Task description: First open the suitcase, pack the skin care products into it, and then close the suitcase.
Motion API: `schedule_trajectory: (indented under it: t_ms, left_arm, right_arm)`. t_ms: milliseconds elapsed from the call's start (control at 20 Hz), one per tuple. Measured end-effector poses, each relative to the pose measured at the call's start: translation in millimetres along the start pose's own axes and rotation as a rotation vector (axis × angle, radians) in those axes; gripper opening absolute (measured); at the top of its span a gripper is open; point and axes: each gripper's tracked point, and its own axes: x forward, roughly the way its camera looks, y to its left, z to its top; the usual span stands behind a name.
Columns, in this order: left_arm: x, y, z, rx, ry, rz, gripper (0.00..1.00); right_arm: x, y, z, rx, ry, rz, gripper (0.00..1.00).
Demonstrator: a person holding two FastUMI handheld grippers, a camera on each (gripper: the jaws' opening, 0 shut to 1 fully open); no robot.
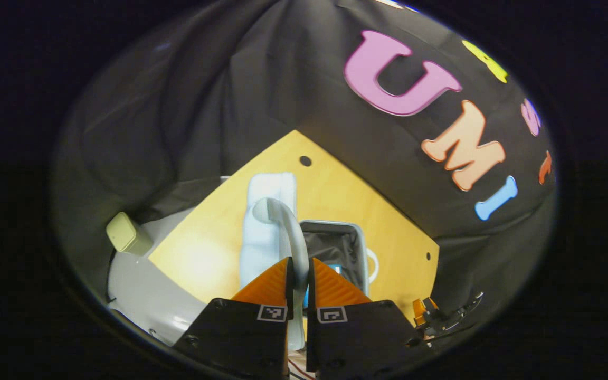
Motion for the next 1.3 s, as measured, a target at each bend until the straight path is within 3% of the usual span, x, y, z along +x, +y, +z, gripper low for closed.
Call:
schedule_trajectory:
  t_ms: [100, 150, 200, 400, 450, 650, 1000, 1300]
  left_arm:
    - [19.5, -32.3, -3.3, 0.039, 0.014, -0.043, 0.07]
    - [29.5, -45.8, -7.3, 0.048, 0.023, -0.065, 0.07]
    - [37.4, -59.1, -8.9, 0.049, 0.034, -0.088, 0.07]
    - [71.7, -111.0, -19.3, 0.062, 0.085, -0.178, 0.07]
    - [81.2, -126.1, -26.9, 0.073, 0.104, -0.200, 0.07]
    - [117.5, -175.9, -60.5, 0.113, 0.205, -0.273, 0.07]
    - [190.0, -211.1, -120.5, 0.157, 0.371, -0.260, 0.07]
    - [250.2, -202.7, -160.3, 0.177, 0.482, -0.155, 0.07]
  right_arm:
    - [-2.6, -8.2, 1.9, -0.004, -0.012, -0.009, 0.98]
    - [-6.9, -11.2, 1.7, -0.002, -0.018, -0.008, 0.94]
    - [-10.5, -10.7, 2.8, 0.002, -0.021, -0.002, 0.98]
    - [-16.8, -14.6, 5.6, 0.002, -0.054, 0.003, 0.94]
    - [-18.2, -14.2, 6.4, 0.007, -0.060, 0.009, 0.98]
    - [-23.2, -19.7, 9.0, 0.014, -0.083, 0.011, 0.98]
    - [-20.0, -32.0, 10.2, 0.063, -0.101, 0.024, 0.98]
    - [-12.2, -62.8, 11.9, 0.082, -0.100, 0.002, 0.94]
